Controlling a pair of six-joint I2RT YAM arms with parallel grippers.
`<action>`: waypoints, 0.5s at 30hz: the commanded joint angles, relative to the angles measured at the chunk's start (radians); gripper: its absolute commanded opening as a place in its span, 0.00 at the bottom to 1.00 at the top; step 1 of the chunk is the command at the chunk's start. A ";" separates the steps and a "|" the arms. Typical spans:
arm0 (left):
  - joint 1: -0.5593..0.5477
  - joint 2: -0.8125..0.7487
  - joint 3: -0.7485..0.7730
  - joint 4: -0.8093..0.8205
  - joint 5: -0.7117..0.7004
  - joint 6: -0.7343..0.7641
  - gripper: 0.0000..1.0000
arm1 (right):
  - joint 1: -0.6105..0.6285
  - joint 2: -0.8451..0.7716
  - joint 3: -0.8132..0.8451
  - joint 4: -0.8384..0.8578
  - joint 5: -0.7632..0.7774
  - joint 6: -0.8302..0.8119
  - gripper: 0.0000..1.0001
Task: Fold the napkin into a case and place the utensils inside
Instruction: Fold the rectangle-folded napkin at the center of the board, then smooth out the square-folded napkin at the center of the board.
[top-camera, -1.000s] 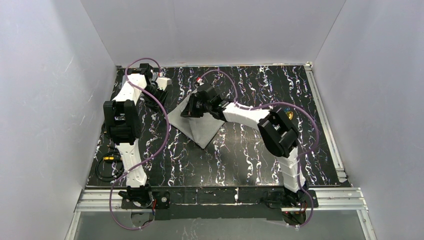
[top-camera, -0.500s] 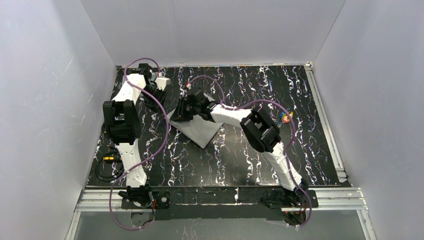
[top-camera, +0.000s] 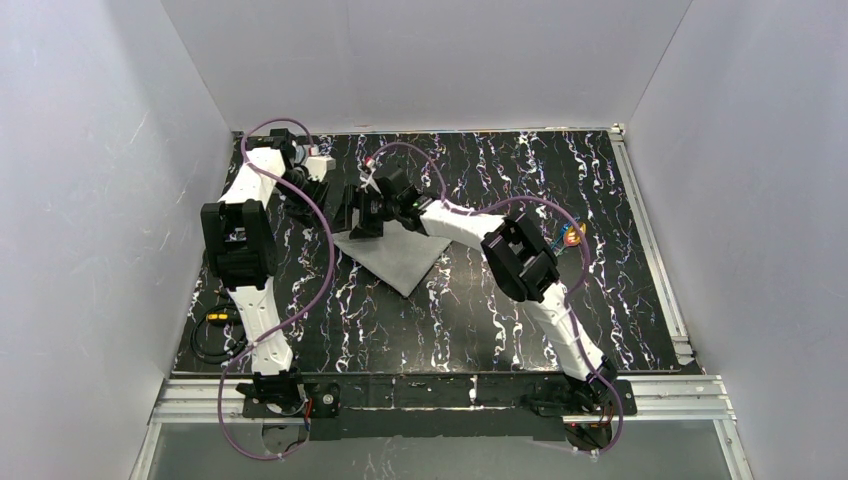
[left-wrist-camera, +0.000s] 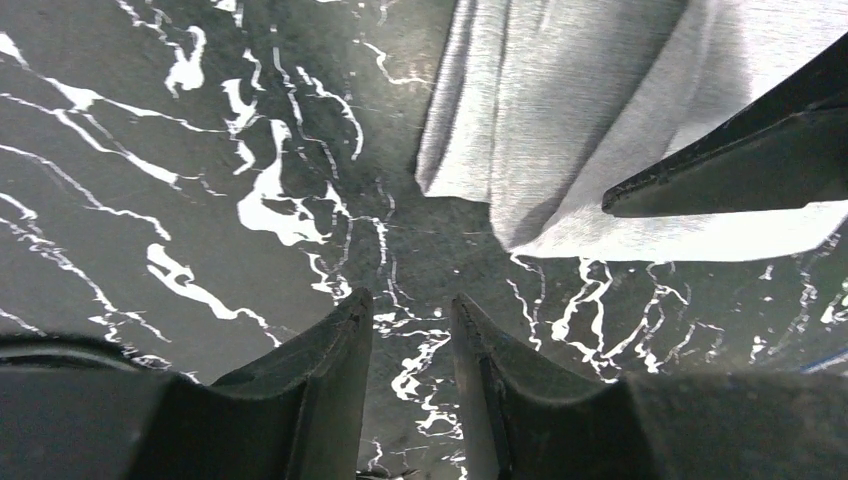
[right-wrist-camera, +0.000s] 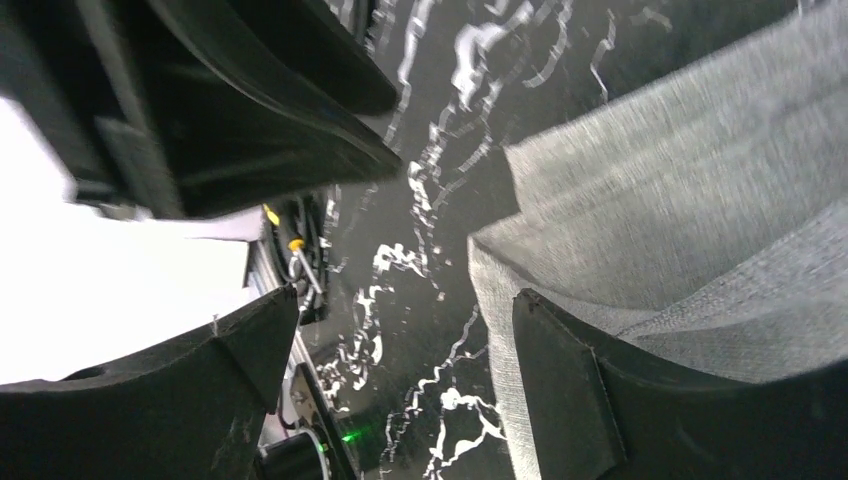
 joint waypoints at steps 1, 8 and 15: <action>0.005 -0.074 -0.023 -0.072 0.105 -0.018 0.32 | -0.025 -0.100 0.114 0.036 -0.117 -0.012 0.87; 0.005 -0.082 -0.085 -0.088 0.240 -0.084 0.31 | -0.147 -0.218 0.052 -0.050 -0.075 -0.089 0.82; 0.005 -0.042 -0.125 -0.055 0.278 -0.134 0.32 | -0.317 -0.247 -0.043 -0.354 0.065 -0.320 0.77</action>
